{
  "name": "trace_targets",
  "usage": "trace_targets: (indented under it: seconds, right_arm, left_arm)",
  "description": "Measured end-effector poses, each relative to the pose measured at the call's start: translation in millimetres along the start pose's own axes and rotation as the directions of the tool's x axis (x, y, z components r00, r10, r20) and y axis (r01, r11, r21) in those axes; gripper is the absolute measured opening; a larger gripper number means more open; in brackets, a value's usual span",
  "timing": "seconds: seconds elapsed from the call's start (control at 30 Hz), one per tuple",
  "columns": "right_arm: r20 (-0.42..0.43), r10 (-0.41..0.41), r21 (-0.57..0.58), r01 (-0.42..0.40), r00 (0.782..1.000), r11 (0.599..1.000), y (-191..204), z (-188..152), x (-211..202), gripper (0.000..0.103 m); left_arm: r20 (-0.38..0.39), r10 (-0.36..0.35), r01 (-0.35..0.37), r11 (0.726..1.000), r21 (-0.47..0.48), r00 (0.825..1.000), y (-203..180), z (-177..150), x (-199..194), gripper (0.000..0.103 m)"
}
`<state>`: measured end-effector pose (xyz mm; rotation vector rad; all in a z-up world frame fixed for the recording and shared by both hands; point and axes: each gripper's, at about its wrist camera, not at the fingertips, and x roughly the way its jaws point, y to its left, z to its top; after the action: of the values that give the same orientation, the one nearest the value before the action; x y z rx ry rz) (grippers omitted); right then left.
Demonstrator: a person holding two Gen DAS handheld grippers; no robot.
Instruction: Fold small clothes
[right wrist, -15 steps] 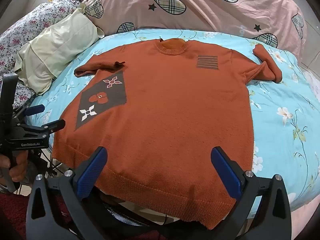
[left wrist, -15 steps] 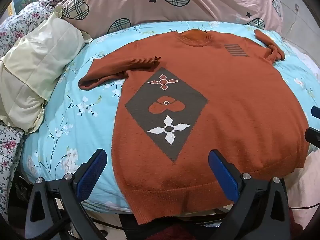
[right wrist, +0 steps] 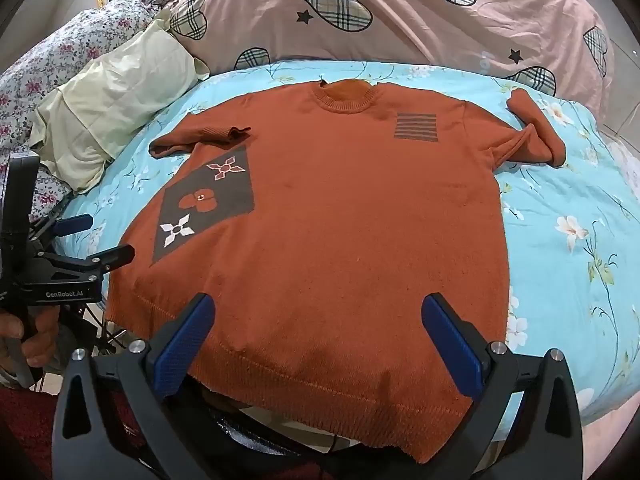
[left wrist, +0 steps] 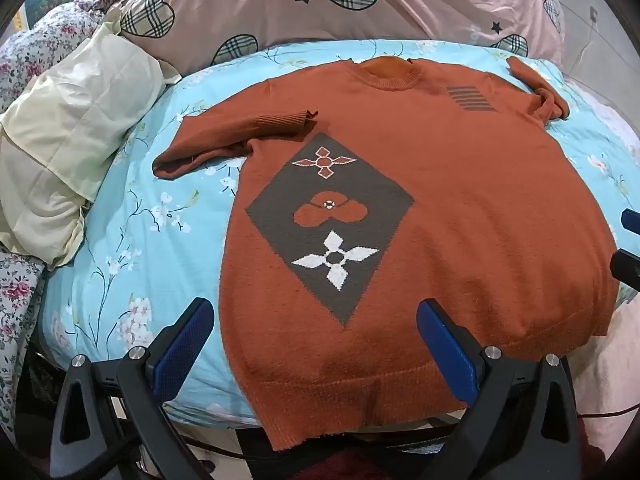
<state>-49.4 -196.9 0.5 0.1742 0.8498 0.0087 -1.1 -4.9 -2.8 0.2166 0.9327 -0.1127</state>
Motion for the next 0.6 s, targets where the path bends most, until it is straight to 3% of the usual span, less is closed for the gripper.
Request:
trace_targets:
  seconds: [0.23,0.6]
  right_arm:
    - [0.045,-0.041,-0.039,0.043,0.998,0.998,-1.5,-1.2,3.2,0.102]
    - [0.019,-0.054,-0.009,0.054,0.998,0.999,-15.0,3.5,11.1,0.102]
  left_arm:
    - [-0.031,-0.003,0.004,1.0,0.008,1.0,1.1,1.1,6.0,0.102]
    - [-0.077,-0.008,0.01,1.0,0.03,0.997,-4.3,5.4,19.0,0.102]
